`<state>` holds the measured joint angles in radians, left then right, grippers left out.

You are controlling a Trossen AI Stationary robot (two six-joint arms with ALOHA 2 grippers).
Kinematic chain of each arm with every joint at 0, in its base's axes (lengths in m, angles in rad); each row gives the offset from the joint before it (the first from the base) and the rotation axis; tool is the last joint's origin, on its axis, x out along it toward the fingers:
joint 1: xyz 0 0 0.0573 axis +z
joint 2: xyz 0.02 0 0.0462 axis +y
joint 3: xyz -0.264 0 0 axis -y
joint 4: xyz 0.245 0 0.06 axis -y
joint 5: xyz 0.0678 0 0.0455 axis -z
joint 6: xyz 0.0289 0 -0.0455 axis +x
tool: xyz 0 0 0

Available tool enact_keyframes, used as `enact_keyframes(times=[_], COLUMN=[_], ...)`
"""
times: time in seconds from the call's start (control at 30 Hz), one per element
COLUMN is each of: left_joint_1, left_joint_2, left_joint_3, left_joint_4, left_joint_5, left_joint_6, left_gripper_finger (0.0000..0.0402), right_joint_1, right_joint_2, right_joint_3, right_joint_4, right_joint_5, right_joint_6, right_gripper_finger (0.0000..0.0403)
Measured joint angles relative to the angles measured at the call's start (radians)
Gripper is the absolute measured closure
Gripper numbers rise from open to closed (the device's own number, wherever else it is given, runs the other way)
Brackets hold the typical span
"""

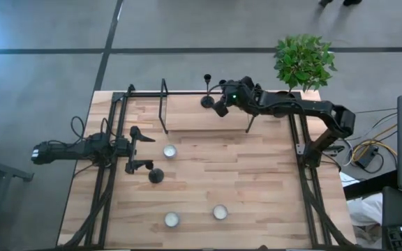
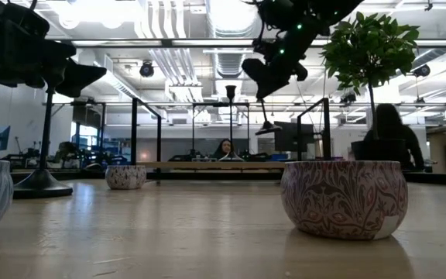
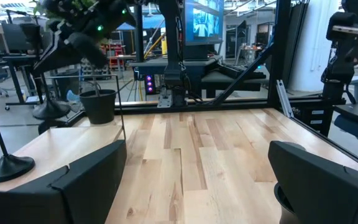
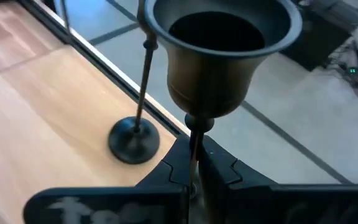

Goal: Pick & Place candle stick holders
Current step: Put the right black candle holder on the shelf

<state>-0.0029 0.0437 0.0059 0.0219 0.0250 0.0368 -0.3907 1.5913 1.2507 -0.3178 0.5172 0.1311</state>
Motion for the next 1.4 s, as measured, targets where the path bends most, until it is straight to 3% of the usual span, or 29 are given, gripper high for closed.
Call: enact_keyframes(times=[0.1, 0.23, 0.43, 0.57, 0.93, 1.4], left_joint_1=[0.0, 0.0, 0.001, 0.001, 0.001, 0.0], left_joint_2=[0.0, 0.0, 0.0, 0.0, 0.0, 0.0], left_joint_3=[0.0, 0.0, 0.0, 0.0, 0.0, 0.0], left_joint_4=[0.0, 0.0, 0.0, 0.0, 0.0, 0.0], left_joint_5=[0.0, 0.0, 0.0, 0.0, 0.0, 0.0], left_joint_6=[0.0, 0.0, 0.0, 0.0, 0.0, 0.0], left_gripper_finger=[0.0003, 0.0003, 0.0003, 0.0003, 0.0003, 0.0003], right_joint_1=[-0.02, -0.023, 0.073, 0.108, 0.069, 0.041], right_joint_2=[-0.044, -0.104, -0.147, -0.102, 0.072, 0.078], right_joint_3=[-0.032, -0.091, -0.146, -0.123, -0.05, -0.061], right_joint_4=[0.014, 0.028, 0.07, 0.051, 0.043, 0.09], right_joint_5=[-0.03, 0.011, 0.332, 0.408, 0.376, 0.31], right_joint_6=[0.029, 0.169, 0.391, 0.461, 0.491, 0.445], right_gripper_finger=[0.0394, 0.0394, 0.0394, 0.0394, 0.0394, 0.0394])
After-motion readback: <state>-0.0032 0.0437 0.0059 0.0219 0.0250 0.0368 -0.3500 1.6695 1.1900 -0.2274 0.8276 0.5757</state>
